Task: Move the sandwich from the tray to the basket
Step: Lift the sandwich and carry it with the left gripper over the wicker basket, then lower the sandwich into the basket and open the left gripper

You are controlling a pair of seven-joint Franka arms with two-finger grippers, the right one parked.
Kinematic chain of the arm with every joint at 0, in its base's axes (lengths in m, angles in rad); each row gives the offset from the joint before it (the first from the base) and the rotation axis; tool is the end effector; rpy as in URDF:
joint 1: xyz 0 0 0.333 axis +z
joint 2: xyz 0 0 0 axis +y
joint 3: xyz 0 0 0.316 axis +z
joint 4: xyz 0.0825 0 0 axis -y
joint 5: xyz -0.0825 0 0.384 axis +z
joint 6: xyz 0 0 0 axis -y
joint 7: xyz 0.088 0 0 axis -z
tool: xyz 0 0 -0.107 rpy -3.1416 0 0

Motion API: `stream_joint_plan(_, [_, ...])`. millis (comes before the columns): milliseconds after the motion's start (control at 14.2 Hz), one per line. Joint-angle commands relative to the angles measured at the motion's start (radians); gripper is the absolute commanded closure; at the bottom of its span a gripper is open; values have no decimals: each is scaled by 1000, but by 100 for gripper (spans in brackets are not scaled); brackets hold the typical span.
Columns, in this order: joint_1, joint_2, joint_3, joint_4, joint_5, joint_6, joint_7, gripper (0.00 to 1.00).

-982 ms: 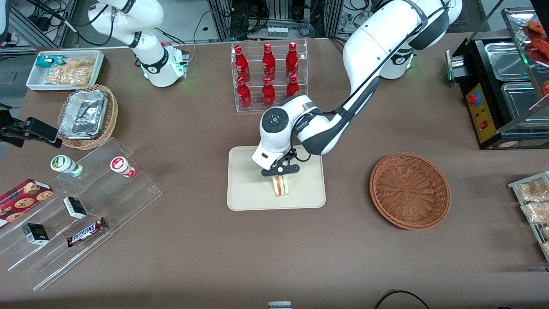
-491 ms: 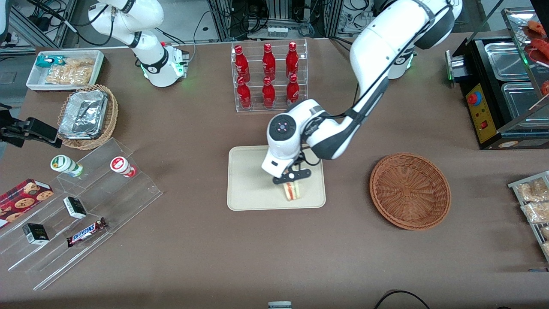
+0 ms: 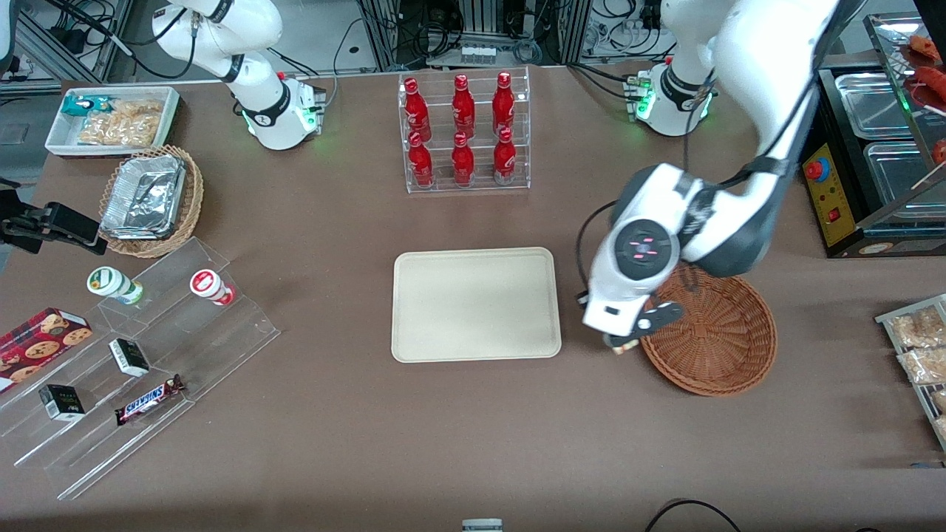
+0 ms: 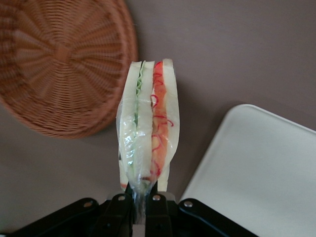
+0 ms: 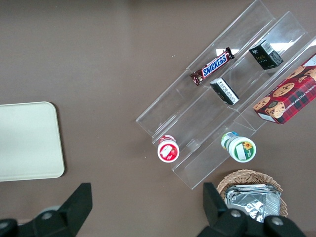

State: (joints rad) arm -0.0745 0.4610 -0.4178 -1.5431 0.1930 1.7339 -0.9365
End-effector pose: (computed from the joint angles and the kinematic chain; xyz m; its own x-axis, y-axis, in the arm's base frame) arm 0.5992 -0.2609 0.3866 0.9040 0.4051 -0.1368 0.3794 -0.9075 -0.1805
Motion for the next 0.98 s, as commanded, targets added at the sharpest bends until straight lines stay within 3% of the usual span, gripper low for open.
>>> stream_joint_plan(0, [138, -146, -9, -185, -38, -1, 128, 91])
stream_joint_plan(281, [281, -151, -7, -232, -37, 44, 192, 91])
stream_joint_plan(491, [344, -124, -6, -276, -35, 198, 196, 91])
stream_joint_plan(912, [348, -58, -4, -285, -24, 291, 205, 90])
